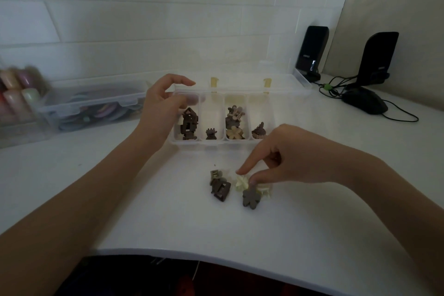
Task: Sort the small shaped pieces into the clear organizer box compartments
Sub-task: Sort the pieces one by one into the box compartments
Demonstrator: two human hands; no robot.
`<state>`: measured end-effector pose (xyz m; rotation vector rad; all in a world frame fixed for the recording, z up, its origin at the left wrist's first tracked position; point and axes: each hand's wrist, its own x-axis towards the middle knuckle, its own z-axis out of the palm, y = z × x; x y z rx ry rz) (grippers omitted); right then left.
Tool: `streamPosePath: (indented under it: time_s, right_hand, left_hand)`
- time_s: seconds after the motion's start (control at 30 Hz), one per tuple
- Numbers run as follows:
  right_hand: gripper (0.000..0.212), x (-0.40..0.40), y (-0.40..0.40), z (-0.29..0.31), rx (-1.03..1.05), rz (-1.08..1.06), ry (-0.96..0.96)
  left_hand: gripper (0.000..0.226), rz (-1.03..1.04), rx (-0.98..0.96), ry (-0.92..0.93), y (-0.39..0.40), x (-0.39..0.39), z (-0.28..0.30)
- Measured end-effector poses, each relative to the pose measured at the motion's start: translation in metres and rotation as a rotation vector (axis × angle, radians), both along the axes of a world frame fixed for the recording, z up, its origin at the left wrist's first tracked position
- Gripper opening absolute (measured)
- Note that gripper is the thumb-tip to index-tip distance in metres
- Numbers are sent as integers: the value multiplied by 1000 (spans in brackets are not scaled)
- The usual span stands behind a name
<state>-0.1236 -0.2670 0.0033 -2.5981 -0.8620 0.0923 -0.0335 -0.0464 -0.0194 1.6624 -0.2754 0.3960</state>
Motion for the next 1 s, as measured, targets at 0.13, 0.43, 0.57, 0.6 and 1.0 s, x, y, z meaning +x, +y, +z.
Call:
streamPosePath:
  time_s: [0.13,0.43,0.57,0.6,1.0]
  right_hand:
    - [16,0,4,-5,28,41,0]
    - [11,0,-3,6,408,-87,-220]
    - [12,7,-5,1,451,-342,-561]
    - [13,8,-4,-2,415,-382,-611]
    - [33,21,25,-17,114,-591,-739]
  left_hand:
    - [32,2,6,-1,0,0,0]
    - [21,-15,-19,10,-1,-4,3]
    - [25,-8,-16,-5,-1,-4,1]
    - [25,-6,-16,-9,-1,-4,1]
    - [20,-45,2,-43,-11,-10,1]
